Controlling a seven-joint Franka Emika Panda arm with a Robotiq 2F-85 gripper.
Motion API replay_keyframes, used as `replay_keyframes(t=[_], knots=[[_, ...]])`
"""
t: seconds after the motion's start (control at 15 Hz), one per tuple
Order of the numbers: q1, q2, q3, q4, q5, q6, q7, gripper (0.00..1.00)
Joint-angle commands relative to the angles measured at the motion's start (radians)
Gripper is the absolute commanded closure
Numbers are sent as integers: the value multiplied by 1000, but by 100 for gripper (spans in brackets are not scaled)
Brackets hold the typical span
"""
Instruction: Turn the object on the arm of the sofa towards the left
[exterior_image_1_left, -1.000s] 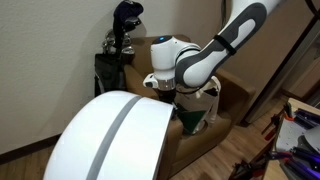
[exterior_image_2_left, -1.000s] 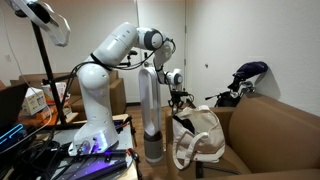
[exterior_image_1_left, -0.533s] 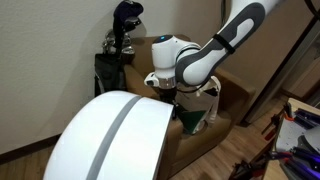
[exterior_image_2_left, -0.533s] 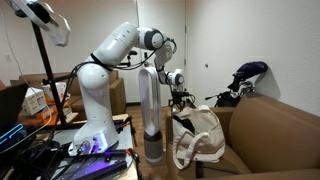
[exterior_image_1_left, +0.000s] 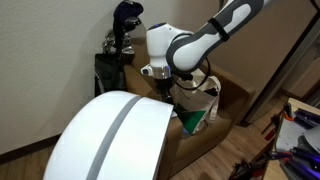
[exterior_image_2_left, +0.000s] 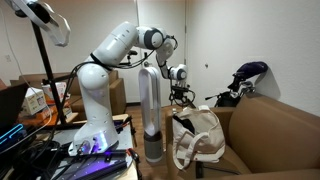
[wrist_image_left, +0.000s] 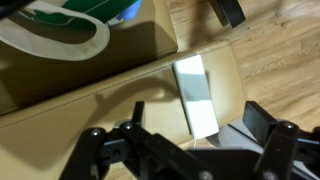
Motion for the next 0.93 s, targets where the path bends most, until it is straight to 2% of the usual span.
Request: replay_keyframes(t=[0.0,0.67,0.73,0.87], knots=[[-15,-47,11,52,92,-57,121,0],[-27,-126,-80,8,208,132,457,0],[-20,-92,-73,65,177,92,394,0],[-20,-89,-79,63,177,96,401,0]])
